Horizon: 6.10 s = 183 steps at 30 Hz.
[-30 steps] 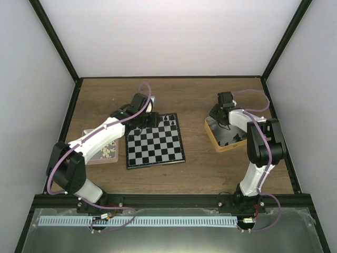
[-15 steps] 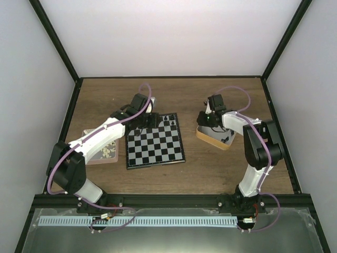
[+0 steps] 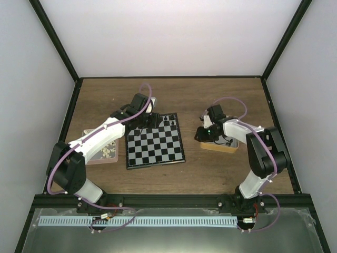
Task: Set up the chess pieces on the board
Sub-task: Adjust the storage box at the center of the board, then pick up the chess piece from the storage box, then place the chess piece on the chessboard, then pick up the chess piece from the storage box.
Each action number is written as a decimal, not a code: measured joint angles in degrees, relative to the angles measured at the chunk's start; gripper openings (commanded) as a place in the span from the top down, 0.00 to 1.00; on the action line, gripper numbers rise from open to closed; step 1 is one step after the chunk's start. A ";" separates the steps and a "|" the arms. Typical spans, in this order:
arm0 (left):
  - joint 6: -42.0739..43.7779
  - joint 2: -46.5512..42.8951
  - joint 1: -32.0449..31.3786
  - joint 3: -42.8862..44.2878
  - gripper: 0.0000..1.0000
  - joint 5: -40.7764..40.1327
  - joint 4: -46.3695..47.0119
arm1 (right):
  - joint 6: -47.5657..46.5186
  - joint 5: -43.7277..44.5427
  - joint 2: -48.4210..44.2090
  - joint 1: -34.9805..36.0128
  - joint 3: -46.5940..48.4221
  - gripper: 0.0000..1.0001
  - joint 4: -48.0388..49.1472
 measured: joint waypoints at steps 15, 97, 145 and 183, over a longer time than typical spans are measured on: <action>0.00 0.00 0.00 0.00 0.54 0.24 0.00 | 4.39 3.52 -11.37 1.33 -2.64 0.38 -4.00; -11.89 -35.21 2.64 -14.60 0.33 -30.45 8.61 | 19.19 30.47 15.23 29.27 32.02 0.95 -3.63; -13.35 -35.85 3.43 -17.29 0.30 -33.18 8.48 | 15.17 36.00 31.95 29.40 47.98 0.82 -10.43; -9.70 -36.74 3.82 -19.12 0.29 -23.78 17.00 | 15.37 35.23 -13.79 -0.59 -1.84 0.40 0.68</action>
